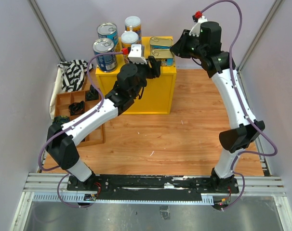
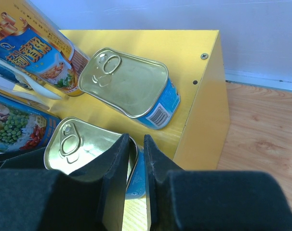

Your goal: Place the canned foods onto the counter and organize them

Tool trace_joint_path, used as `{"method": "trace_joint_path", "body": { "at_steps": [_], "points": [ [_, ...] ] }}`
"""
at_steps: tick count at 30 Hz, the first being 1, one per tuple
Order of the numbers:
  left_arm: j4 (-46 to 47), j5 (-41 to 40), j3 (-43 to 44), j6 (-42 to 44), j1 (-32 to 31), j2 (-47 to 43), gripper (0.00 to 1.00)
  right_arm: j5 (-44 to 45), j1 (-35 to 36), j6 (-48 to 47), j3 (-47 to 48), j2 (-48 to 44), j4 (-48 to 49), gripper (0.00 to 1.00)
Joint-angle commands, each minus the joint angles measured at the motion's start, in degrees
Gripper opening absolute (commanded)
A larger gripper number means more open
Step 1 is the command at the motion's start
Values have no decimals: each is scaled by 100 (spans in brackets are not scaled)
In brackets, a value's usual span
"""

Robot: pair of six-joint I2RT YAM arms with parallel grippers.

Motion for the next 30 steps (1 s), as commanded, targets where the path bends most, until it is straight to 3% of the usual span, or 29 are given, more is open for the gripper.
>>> {"method": "trace_joint_path", "body": {
  "at_steps": [1, 14, 30],
  "points": [
    [61, 25, 165, -31, 111, 157, 65, -88, -161, -10, 111, 199, -216, 19],
    [-113, -37, 407, -91, 243, 349, 66, -165, -162, 46, 127, 266, -115, 19],
    [55, 74, 100, -243, 272, 236, 66, -206, -201, 71, 430, 531, -141, 19]
  ]
}}
